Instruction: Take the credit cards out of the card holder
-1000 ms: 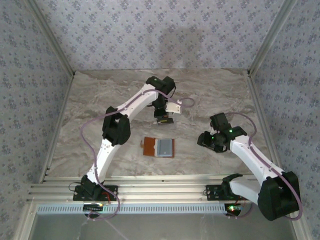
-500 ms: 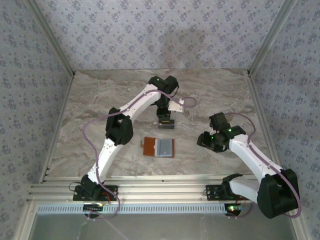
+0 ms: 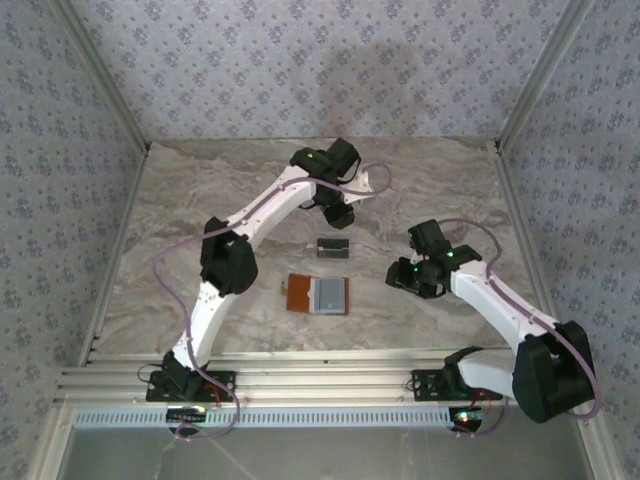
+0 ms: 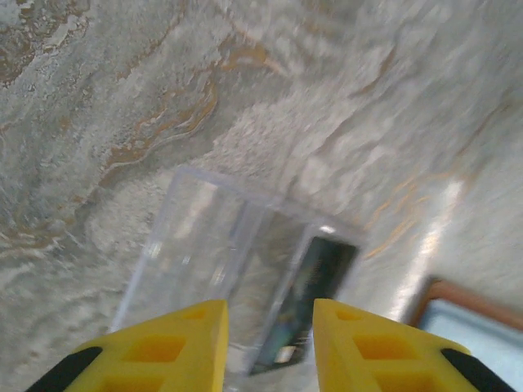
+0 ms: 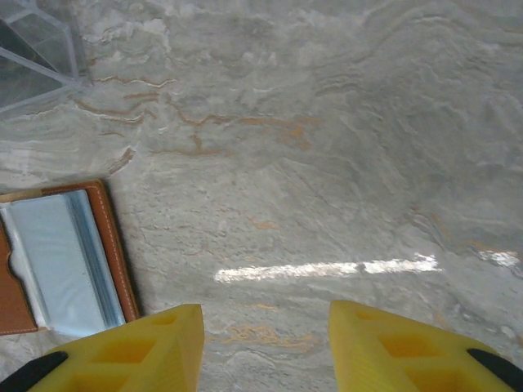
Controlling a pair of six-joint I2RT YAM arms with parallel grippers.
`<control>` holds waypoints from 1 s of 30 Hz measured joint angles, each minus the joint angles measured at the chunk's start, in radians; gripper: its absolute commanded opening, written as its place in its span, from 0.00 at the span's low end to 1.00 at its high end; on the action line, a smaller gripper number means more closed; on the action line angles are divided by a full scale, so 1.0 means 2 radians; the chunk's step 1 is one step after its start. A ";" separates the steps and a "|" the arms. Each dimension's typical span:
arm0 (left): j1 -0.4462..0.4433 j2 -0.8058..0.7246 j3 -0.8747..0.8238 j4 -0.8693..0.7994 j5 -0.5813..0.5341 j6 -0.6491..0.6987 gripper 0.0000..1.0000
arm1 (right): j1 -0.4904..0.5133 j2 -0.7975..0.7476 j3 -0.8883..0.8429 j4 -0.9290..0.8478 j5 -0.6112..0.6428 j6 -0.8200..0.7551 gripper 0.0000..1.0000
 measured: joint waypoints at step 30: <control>-0.013 -0.250 -0.532 0.295 0.145 -0.563 0.32 | 0.048 0.095 0.054 0.047 -0.034 0.000 0.46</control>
